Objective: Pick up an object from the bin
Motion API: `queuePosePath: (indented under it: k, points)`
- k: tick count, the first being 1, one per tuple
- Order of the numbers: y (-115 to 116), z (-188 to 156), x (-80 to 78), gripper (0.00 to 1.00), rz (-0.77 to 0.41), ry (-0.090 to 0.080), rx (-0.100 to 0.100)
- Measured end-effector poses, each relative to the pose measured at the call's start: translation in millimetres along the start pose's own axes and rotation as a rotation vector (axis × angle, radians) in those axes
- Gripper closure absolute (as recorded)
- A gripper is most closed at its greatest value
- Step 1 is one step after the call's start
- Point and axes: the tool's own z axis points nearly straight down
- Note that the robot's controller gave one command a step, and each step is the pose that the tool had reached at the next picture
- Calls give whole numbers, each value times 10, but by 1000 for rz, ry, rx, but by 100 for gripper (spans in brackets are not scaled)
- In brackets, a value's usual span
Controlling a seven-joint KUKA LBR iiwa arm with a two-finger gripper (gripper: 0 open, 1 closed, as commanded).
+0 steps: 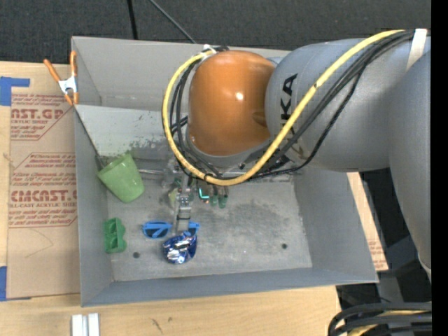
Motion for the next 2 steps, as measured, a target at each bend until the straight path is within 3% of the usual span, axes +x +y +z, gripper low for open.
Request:
queuePosePath:
  k: [1, 2]
  points:
    - [-444, 1244, 92, 0, -56, 2, 2]
    - [-419, 1190, 66, 100, -57, -8, -2]
